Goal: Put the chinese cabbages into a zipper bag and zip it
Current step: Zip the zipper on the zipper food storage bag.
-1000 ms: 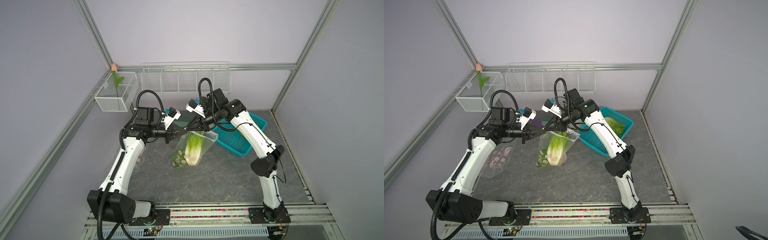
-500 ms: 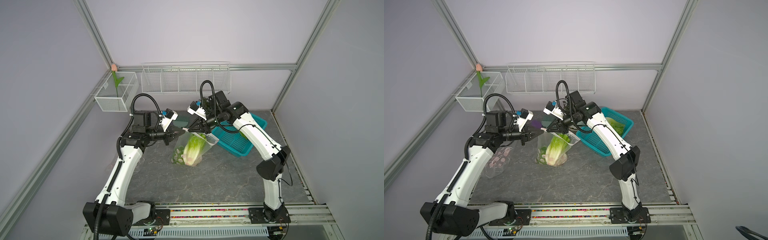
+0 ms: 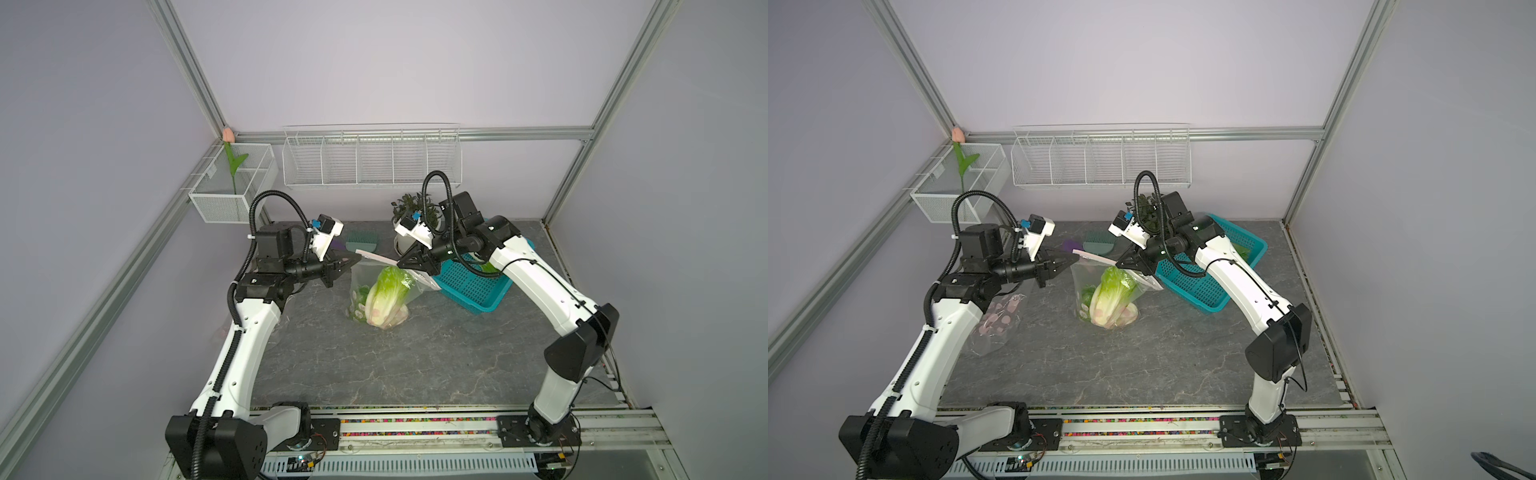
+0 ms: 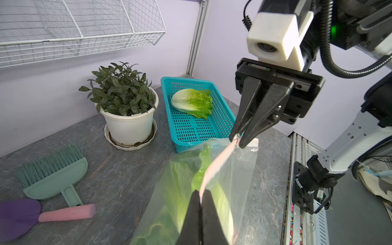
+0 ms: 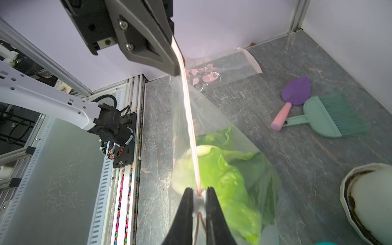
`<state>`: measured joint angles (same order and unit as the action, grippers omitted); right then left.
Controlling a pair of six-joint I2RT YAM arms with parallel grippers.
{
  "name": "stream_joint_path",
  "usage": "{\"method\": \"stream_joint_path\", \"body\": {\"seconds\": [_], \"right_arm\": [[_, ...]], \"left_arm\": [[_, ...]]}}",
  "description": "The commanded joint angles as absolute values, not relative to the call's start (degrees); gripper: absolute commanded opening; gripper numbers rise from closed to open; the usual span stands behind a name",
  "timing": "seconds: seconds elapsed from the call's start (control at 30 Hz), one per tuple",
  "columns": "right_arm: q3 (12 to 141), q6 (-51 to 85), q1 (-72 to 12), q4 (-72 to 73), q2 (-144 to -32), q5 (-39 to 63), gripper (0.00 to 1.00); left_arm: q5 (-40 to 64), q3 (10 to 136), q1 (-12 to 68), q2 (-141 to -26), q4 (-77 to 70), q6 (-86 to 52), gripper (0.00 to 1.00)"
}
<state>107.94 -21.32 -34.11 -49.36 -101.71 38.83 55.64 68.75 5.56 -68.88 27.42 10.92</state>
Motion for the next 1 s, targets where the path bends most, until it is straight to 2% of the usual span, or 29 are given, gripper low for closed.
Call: {"method": "stream_joint_path", "body": {"seconds": [0.0,0.47,0.97], "right_arm": [[103.9,-20.5,-31.0,-51.2,-97.7,34.6,0.11],[89.6,-19.9,-25.2,-50.0,-89.4,32.1,0.13],[87.4,-18.4,-23.3,-49.2,-89.4,31.2,0.15]], "left_arm": [[52.7,68.1,3.1,-67.0,22.0,8.3,0.0],[50.3,66.2,2.3,-67.9,18.3,4.6,0.0],[45.2,67.6,2.1,-71.4,19.3,2.8,0.0]]}}
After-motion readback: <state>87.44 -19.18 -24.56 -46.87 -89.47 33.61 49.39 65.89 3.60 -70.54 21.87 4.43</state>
